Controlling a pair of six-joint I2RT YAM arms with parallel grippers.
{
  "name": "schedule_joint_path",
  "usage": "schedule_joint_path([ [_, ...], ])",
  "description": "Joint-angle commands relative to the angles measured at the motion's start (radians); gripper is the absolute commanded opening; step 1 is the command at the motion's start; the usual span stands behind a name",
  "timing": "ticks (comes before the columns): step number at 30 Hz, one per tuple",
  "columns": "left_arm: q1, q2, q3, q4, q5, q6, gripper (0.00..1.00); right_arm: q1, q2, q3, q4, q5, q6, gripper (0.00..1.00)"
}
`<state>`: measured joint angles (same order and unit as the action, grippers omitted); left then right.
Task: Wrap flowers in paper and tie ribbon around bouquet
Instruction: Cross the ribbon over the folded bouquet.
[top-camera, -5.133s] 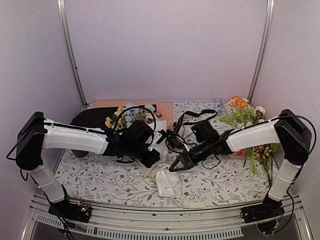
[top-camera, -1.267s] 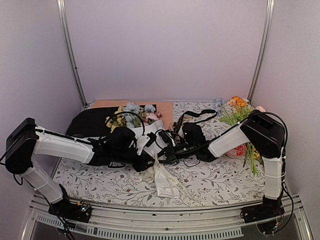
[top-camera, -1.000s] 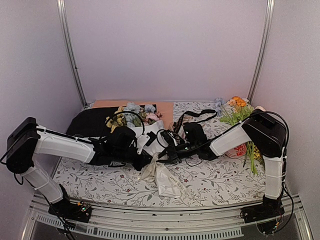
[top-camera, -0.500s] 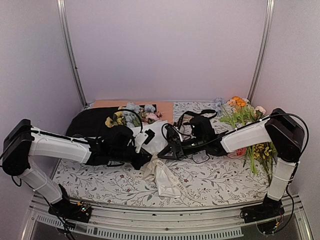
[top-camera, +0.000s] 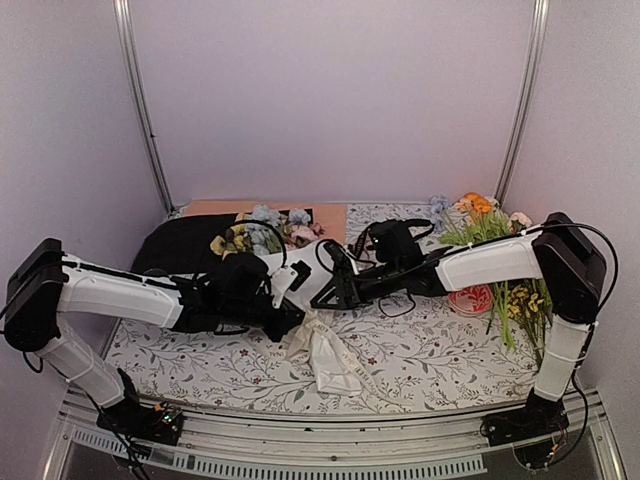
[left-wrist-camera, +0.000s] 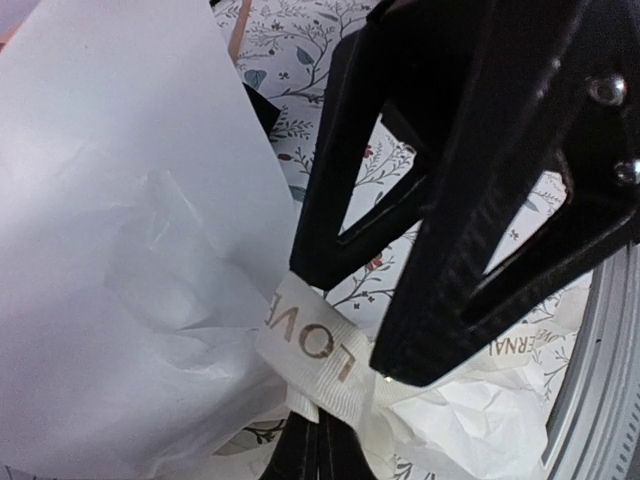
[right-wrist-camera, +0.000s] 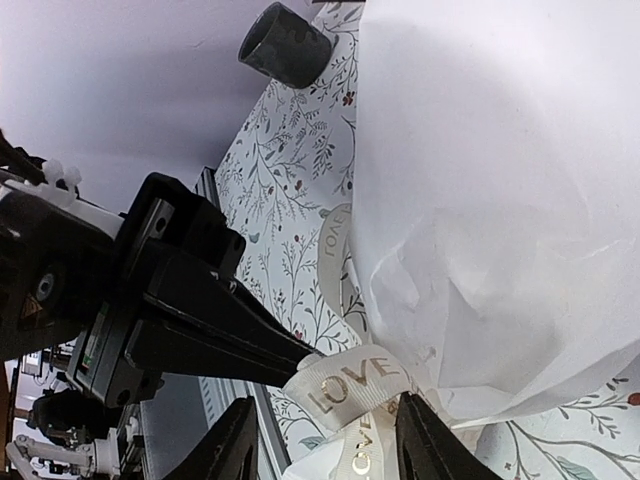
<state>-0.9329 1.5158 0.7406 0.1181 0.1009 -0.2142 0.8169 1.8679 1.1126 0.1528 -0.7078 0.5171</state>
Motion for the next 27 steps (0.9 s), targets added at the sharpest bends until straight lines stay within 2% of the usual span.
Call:
schedule_joint_path([
  [1,-0.014,-0.011,-0.002,0.003,-0.004,-0.007,0.00,-0.003,0.035,0.037,-0.034,-0.006,-0.019,0.48],
  [6,-0.015,-0.012,-0.002,0.007,-0.008,-0.008,0.00,0.002,0.050,0.036,-0.033,-0.026,-0.012,0.45],
  [8,-0.015,-0.012,-0.003,0.010,-0.007,-0.010,0.00,0.007,0.054,0.039,-0.030,-0.029,-0.012,0.35],
  [11,-0.017,-0.009,-0.003,0.010,-0.003,-0.010,0.00,0.007,0.058,0.046,-0.026,-0.036,-0.008,0.13],
  [14,-0.017,-0.016,-0.015,0.003,-0.018,-0.016,0.00,0.000,0.037,0.030,-0.030,-0.016,-0.014,0.02],
  [27,-0.014,-0.057,-0.032,0.004,-0.100,-0.017,0.00,-0.004,-0.053,-0.148,-0.028,-0.016,-0.005,0.00],
])
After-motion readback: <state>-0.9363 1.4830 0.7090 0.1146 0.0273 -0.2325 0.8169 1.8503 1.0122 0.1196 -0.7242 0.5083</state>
